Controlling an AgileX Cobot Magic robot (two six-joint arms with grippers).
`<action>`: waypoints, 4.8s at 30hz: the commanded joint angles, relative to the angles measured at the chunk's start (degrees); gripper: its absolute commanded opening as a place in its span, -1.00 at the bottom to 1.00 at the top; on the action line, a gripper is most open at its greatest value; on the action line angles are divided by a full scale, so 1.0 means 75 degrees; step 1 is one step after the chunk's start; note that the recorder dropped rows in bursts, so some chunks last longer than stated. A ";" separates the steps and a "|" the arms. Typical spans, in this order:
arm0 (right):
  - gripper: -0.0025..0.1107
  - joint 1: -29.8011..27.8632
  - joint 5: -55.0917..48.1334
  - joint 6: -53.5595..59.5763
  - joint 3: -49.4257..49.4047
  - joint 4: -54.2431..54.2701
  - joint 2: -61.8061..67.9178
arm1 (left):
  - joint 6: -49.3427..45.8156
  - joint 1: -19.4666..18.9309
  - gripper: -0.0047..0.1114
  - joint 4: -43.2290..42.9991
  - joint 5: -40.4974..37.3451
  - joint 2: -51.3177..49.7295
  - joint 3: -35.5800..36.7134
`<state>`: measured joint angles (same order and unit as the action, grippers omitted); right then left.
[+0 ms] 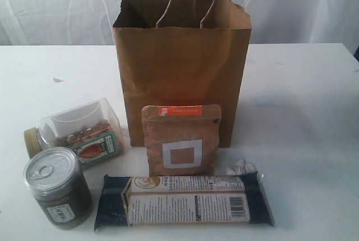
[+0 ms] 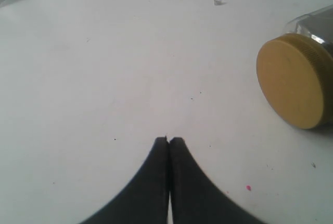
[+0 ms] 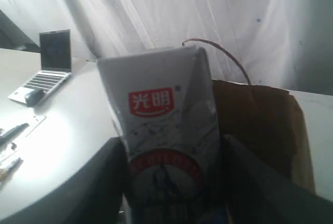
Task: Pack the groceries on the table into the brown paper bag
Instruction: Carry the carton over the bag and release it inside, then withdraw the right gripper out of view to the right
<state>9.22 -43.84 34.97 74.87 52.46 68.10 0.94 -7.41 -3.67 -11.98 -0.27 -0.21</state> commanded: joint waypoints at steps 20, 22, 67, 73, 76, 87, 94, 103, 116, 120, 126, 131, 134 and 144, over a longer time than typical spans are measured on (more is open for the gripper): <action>-0.79 0.0546 0.1000 0.4597 0.0087 0.3847 0.2462 | -0.0013 0.0018 -0.92 0.0019 0.0004 0.0037 0.0027; -0.79 0.0615 0.1070 0.4708 0.0087 0.3847 0.2597 | -0.0013 0.0018 -0.92 0.0019 0.0004 0.0037 0.0027; -0.04 0.1168 0.1745 0.6469 0.0087 0.3480 0.2988 | -0.0013 0.0018 -0.92 0.0019 0.0004 0.0037 0.0027; -0.04 0.1168 0.1807 0.6305 0.0087 0.3480 0.2988 | -0.0013 0.0018 -0.92 0.0019 0.0004 0.0037 0.0027; -0.04 0.1168 0.1772 0.6125 0.0087 0.3480 0.2988 | -0.0013 0.0018 -0.92 0.0019 0.0004 0.0037 0.0027; -0.04 0.1168 0.1866 0.5317 0.0087 0.2786 0.2498 | -0.0013 0.0018 -0.92 0.0019 0.0004 0.0037 0.0027; -0.24 0.0989 0.2069 0.3063 0.0087 -0.0488 0.1968 | -0.0013 0.0018 -0.92 0.0019 0.0004 0.0037 0.0027; -0.72 0.0234 0.0961 -0.2190 -0.0338 -0.6995 0.1204 | -0.0013 0.0018 -0.92 0.0019 0.0004 0.0037 0.0027; -0.81 -0.1229 0.1350 -0.6445 -0.3059 -0.9551 0.1442 | -0.0013 0.0018 -0.92 0.0019 0.0004 0.0037 0.0027; -0.81 -0.1229 0.1145 -0.6465 -0.3578 -0.9464 0.1547 | -0.0013 0.0018 -0.92 0.0019 0.0004 0.0037 0.0027; -0.81 -0.1229 -0.1437 -0.7101 -0.3609 -0.8030 0.0630 | -0.0013 0.0018 -0.92 0.0019 0.0004 0.0037 0.0027; -0.81 -0.1229 -0.3001 -0.7070 -0.3609 -0.8030 -0.0672 | -0.0013 0.0018 -0.92 0.0019 0.0004 0.0037 0.0027; -0.81 -0.1229 -0.2747 -0.7071 -0.3609 -0.8030 -0.2241 | -0.0013 0.0018 -0.92 0.0019 0.0004 0.0037 0.0027; -0.81 -0.1229 -0.2222 -0.7207 -0.3596 -0.8730 -0.4355 | -0.0013 0.0018 -0.92 0.0019 0.0004 0.0037 0.0027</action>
<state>0.27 -61.01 -18.83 47.93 -12.53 36.98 0.94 -7.41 -3.67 -11.98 -0.27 -0.21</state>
